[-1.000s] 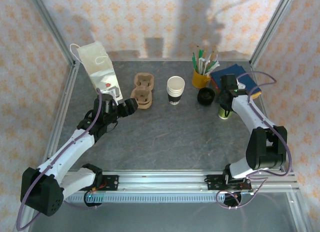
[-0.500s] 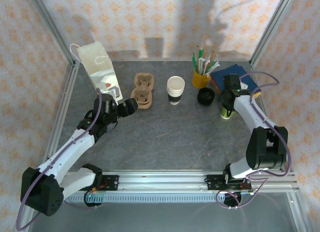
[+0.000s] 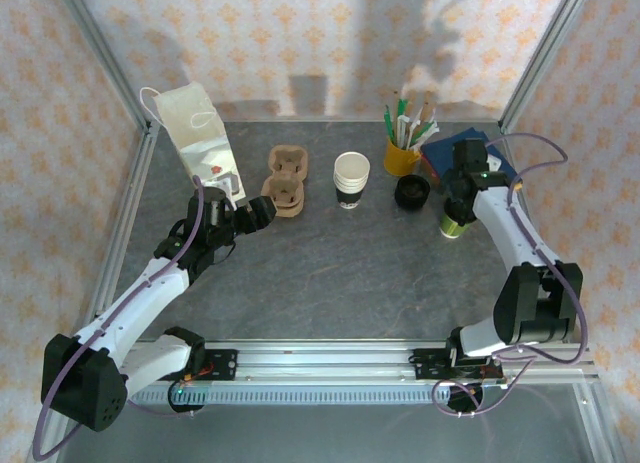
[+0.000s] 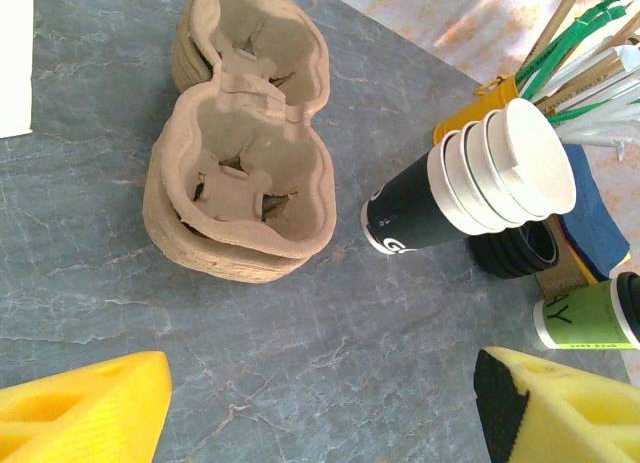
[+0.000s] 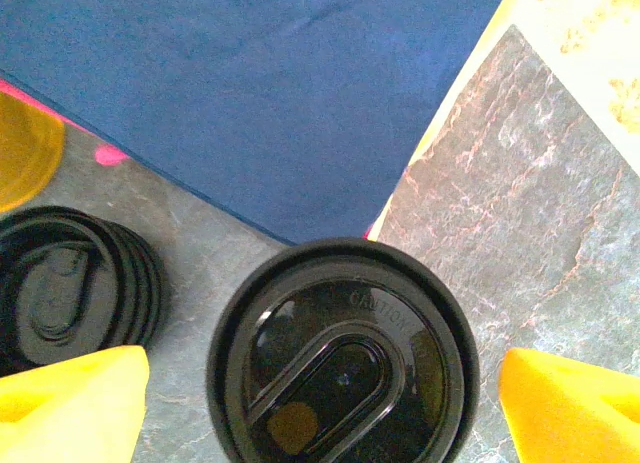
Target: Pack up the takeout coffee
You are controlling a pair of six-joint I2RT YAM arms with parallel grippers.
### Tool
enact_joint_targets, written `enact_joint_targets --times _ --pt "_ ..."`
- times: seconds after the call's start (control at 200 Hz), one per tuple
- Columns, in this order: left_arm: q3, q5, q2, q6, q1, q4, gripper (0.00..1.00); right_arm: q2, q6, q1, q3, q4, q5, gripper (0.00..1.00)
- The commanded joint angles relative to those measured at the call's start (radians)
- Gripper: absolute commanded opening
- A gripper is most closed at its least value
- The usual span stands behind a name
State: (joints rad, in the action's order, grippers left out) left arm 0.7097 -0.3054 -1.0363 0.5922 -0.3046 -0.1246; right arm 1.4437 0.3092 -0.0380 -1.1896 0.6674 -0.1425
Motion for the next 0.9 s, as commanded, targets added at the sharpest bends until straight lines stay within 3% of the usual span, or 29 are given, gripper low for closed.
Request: enact_joint_targets --times 0.0,0.17,0.33,0.511,0.676,0.896 --pt "0.039 0.010 0.016 -0.029 0.009 -0.037 0.81 -0.048 -0.016 0.006 -0.052 0.055 -0.024 0.90" --pt "0.081 0.039 -0.010 -0.029 0.009 -0.065 0.81 -0.116 -0.036 0.006 -0.104 0.053 0.142 0.87" --pt "0.111 0.068 -0.054 -0.011 0.009 -0.068 0.80 -0.222 -0.044 0.006 -0.082 -0.032 0.437 0.86" --pt "0.107 0.084 -0.118 0.086 0.009 -0.020 0.79 -0.333 0.104 -0.011 0.060 -0.248 0.793 0.85" --pt "0.112 0.081 -0.217 0.134 0.009 0.044 0.76 -0.346 0.142 -0.269 0.114 -0.308 0.673 0.85" --pt "0.146 0.120 -0.340 0.170 0.010 0.073 0.74 -0.334 0.208 -0.420 0.222 -0.415 0.649 0.83"
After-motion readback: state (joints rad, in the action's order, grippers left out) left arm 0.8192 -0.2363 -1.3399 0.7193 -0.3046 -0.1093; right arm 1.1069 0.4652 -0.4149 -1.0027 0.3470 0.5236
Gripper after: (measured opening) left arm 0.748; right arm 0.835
